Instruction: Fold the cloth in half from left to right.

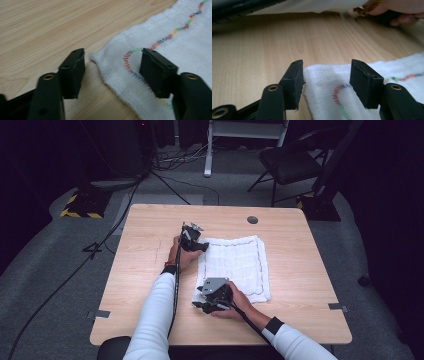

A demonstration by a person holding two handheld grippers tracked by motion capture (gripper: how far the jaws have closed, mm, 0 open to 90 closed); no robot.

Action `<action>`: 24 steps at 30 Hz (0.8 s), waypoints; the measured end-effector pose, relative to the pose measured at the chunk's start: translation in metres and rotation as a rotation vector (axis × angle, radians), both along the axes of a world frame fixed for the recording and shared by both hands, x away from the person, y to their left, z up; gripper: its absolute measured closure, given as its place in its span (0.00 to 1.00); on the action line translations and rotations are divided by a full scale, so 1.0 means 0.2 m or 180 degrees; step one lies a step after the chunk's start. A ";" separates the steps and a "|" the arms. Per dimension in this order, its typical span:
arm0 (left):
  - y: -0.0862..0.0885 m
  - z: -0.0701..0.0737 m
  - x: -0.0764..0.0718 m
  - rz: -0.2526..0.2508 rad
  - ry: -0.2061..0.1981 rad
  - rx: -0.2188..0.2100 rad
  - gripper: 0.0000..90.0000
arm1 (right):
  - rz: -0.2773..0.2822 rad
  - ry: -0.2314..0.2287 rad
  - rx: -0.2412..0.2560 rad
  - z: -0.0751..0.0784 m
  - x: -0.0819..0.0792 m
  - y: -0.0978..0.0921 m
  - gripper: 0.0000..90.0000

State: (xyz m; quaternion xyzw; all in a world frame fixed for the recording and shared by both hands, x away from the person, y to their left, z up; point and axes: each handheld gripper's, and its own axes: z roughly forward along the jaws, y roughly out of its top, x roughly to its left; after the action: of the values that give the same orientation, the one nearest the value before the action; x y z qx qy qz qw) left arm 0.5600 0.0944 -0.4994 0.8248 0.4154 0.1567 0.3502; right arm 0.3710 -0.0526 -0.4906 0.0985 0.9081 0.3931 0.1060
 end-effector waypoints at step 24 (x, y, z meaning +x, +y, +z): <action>0.03 0.02 -0.03 -0.0184 0.0038 -0.0056 0.95 | -0.0224 -0.0017 -0.0043 -0.03 0.02 0.00 0.92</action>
State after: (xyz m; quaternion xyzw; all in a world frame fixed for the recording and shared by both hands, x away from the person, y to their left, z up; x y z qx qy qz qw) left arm 0.5530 0.1005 -0.4946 0.8342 0.3949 0.1379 0.3593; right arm 0.3759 -0.0523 -0.4961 0.1286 0.9064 0.3832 0.1228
